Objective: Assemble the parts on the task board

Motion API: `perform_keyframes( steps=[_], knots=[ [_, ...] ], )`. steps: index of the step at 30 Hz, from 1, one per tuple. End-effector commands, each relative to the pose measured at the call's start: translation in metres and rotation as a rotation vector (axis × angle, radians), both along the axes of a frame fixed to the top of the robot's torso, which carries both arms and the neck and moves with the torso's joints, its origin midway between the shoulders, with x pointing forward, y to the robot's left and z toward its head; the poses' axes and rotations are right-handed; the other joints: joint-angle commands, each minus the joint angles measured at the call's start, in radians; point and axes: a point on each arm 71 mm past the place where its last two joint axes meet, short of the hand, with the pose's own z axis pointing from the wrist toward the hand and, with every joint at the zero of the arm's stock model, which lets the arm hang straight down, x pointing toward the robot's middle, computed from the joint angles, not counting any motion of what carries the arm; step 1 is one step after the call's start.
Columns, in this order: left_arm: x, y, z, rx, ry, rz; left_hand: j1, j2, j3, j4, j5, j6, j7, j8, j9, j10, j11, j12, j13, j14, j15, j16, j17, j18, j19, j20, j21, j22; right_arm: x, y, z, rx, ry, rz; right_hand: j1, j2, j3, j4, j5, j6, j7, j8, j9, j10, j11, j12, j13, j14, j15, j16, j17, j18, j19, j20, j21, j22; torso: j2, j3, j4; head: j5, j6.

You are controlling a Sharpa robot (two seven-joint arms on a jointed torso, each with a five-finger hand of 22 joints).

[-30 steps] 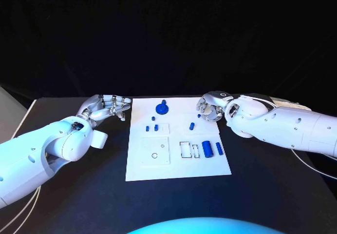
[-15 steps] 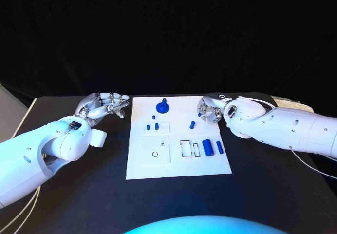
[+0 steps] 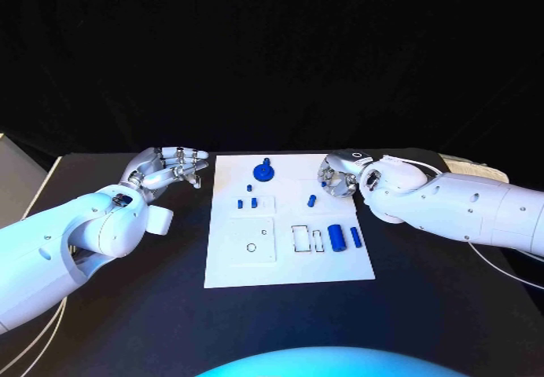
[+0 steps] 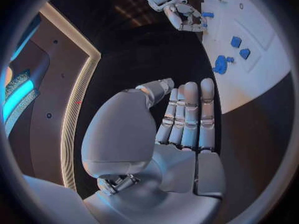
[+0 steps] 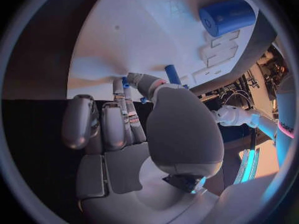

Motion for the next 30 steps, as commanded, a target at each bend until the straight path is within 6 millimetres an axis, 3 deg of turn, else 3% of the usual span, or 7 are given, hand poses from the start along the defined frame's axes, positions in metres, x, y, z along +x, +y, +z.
perform_keyframes(
  steps=[1, 8, 9, 13, 15, 30],
  knots=[
    [-0.001, -0.001, 0.001, -0.012, -0.006, 0.007, 0.01, 0.013, -0.005, -0.006, 0.003, 0.005, 0.0, 0.006, 0.0, 0.002, 0.001, 0.0, -0.003, 0.001, -0.006, -0.006, -0.003, 0.015, 0.002, -0.004, -0.006, -0.003, -0.001, 0.005, -0.003, -0.002, 0.006, 0.018, -0.005, 0.013, 0.007, 0.003, -0.009, 0.01, 0.0, 0.005, 0.002, 0.011, -0.001, 0.001, -0.001, 0.047, -0.003, 0.006, -0.001, -0.014, 0.013, 0.002, 0.006, 0.003, 0.001, 0.0001, -0.0007, 0.007, -0.001],
    [-0.001, -0.002, 0.002, -0.011, -0.004, 0.007, 0.016, 0.017, -0.005, -0.009, 0.003, 0.001, 0.001, 0.004, -0.002, 0.003, 0.002, 0.0, -0.004, 0.003, -0.006, -0.008, -0.005, 0.015, 0.005, -0.005, -0.006, -0.003, 0.0, 0.008, -0.005, -0.015, -0.002, 0.002, 0.005, 0.029, 0.021, 0.0, -0.02, 0.023, -0.004, 0.011, 0.008, 0.022, -0.005, -0.001, -0.002, 0.046, -0.006, 0.012, -0.003, -0.015, 0.013, 0.0, 0.013, 0.01, 0.0, 0.0006, 0.0012, 0.015, -0.005],
    [-0.001, -0.002, 0.002, -0.011, -0.003, 0.007, 0.016, 0.017, -0.005, -0.009, 0.003, 0.001, 0.001, 0.004, -0.002, 0.003, 0.002, 0.0, -0.004, 0.003, -0.006, -0.008, -0.005, 0.015, 0.005, -0.005, -0.006, -0.003, 0.0, 0.008, -0.006, -0.023, -0.007, -0.004, 0.014, 0.037, 0.031, -0.006, -0.042, 0.028, -0.006, 0.014, 0.011, 0.026, -0.006, -0.002, -0.002, 0.045, -0.008, 0.015, -0.004, -0.015, 0.013, -0.001, 0.018, 0.014, 0.0, 0.0005, 0.0013, 0.016, -0.006],
    [-0.002, -0.002, 0.002, -0.012, -0.003, 0.004, 0.016, 0.018, -0.005, -0.009, 0.003, 0.001, 0.001, 0.004, -0.002, 0.003, 0.002, 0.0, -0.004, 0.003, -0.006, -0.008, -0.006, 0.015, 0.006, -0.005, -0.006, -0.003, -0.001, 0.008, -0.006, -0.034, -0.018, -0.014, 0.045, 0.067, 0.067, -0.03, -0.053, 0.042, -0.008, 0.025, 0.02, 0.042, -0.01, -0.002, -0.001, 0.045, -0.012, 0.024, -0.003, -0.017, 0.014, -0.005, 0.032, 0.026, 0.0, 0.0006, -0.0006, 0.02, -0.009],
    [-0.002, -0.002, 0.002, -0.012, -0.003, 0.003, 0.016, 0.018, -0.005, -0.009, 0.003, 0.001, 0.001, 0.004, -0.002, 0.003, 0.002, 0.0, -0.004, 0.003, -0.006, -0.008, -0.006, 0.015, 0.006, -0.005, -0.006, -0.003, -0.001, 0.008, -0.006, -0.036, -0.027, -0.018, 0.048, 0.075, 0.085, -0.039, -0.087, 0.044, -0.008, 0.028, 0.025, 0.051, -0.011, -0.002, 0.0, 0.044, -0.013, 0.025, -0.007, -0.018, 0.013, -0.007, 0.036, 0.031, 0.0, 0.0007, -0.0013, 0.021, -0.009],
    [-0.002, 0.0, 0.0, -0.011, -0.001, 0.005, 0.018, 0.019, -0.005, -0.01, 0.003, 0.001, 0.001, 0.004, -0.002, 0.003, 0.002, 0.001, -0.005, 0.004, -0.006, -0.008, -0.006, 0.015, 0.007, -0.005, -0.006, -0.003, -0.006, 0.01, 0.005, 0.044, -0.155, -0.023, 0.049, 0.075, 0.107, -0.055, -0.115, 0.048, -0.011, 0.035, 0.034, 0.067, -0.015, 0.0, 0.004, 0.044, -0.015, 0.034, -0.007, -0.024, 0.02, -0.008, 0.073, 0.057, -0.002, 0.0006, -0.0006, 0.019, -0.006]
  ],
)
